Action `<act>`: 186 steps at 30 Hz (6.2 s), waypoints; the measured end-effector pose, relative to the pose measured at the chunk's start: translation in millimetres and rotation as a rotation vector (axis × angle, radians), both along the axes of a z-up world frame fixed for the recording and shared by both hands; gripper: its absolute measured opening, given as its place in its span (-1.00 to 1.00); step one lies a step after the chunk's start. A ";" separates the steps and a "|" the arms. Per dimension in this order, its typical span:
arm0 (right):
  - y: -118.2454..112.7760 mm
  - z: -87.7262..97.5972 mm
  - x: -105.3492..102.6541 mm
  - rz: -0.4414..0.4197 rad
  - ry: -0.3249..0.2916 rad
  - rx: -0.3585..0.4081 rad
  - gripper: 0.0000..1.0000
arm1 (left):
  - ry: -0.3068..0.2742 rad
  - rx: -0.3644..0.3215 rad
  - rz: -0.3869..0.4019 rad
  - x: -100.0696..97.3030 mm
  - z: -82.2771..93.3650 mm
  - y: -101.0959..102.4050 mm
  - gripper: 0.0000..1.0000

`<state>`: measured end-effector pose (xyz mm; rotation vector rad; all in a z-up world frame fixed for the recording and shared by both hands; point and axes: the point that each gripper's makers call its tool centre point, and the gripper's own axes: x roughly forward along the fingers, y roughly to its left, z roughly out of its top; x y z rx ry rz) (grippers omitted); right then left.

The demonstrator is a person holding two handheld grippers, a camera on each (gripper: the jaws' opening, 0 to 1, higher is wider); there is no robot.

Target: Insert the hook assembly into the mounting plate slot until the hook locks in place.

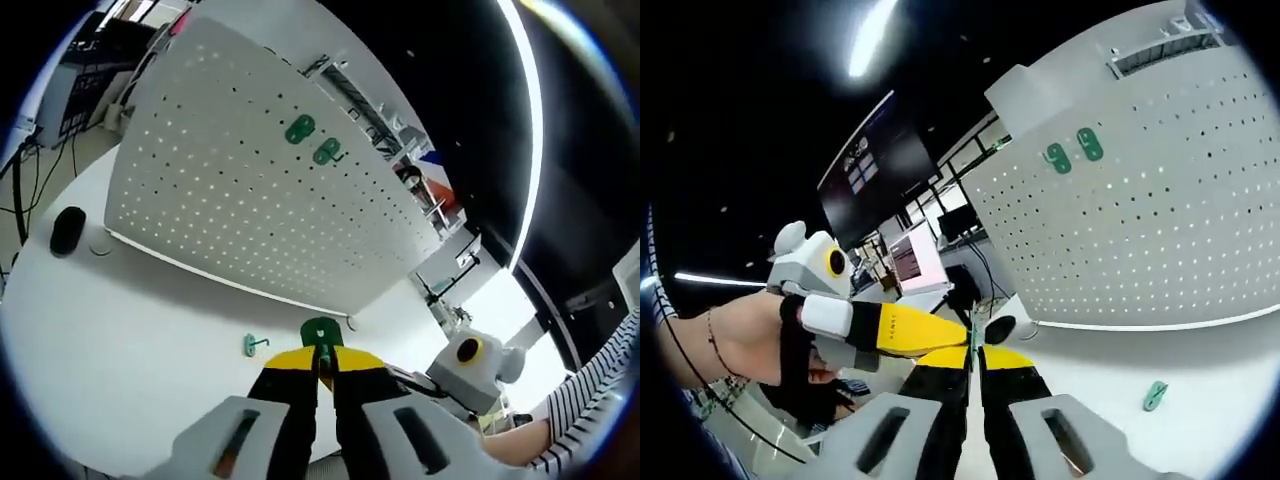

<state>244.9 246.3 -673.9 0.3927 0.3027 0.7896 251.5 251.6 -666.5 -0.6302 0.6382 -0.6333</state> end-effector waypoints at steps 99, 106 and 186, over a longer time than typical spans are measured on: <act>-168.6 -117.7 -34.5 -0.373 0.314 -0.502 0.79 | -0.690 0.600 0.329 185.1 83.8 38.8 -0.97; -165.6 -109.1 -30.7 -0.385 0.272 -0.506 0.66 | -0.718 0.602 0.393 201.7 94.0 44.8 -0.97; -172.8 -122.1 -31.6 -0.328 0.313 -0.433 0.99 | -0.497 0.471 0.140 123.6 51.8 49.2 0.55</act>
